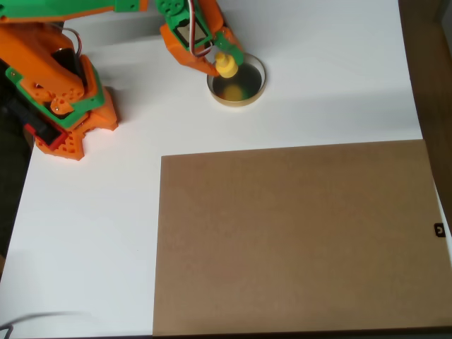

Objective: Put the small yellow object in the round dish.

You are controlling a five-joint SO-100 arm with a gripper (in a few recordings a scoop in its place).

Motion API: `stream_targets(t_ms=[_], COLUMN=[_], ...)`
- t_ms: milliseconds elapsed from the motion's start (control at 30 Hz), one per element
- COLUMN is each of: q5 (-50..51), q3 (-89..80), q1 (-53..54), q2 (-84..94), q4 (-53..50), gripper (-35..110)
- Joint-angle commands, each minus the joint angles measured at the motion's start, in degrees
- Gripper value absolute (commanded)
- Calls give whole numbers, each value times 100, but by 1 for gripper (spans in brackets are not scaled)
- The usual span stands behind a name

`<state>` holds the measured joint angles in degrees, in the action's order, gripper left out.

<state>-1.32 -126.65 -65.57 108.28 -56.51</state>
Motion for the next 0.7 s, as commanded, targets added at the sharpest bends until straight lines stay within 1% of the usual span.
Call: stream_targets(t_ms=[0,133,433,667], q5=[-88,-132,-369,-650], q3=[9,79,158,923], q1=[-53,-18,185,448], q2=[167,123,-202,-26], q4=[-44,-79,-26,-782], gripper=[7,12,16,16])
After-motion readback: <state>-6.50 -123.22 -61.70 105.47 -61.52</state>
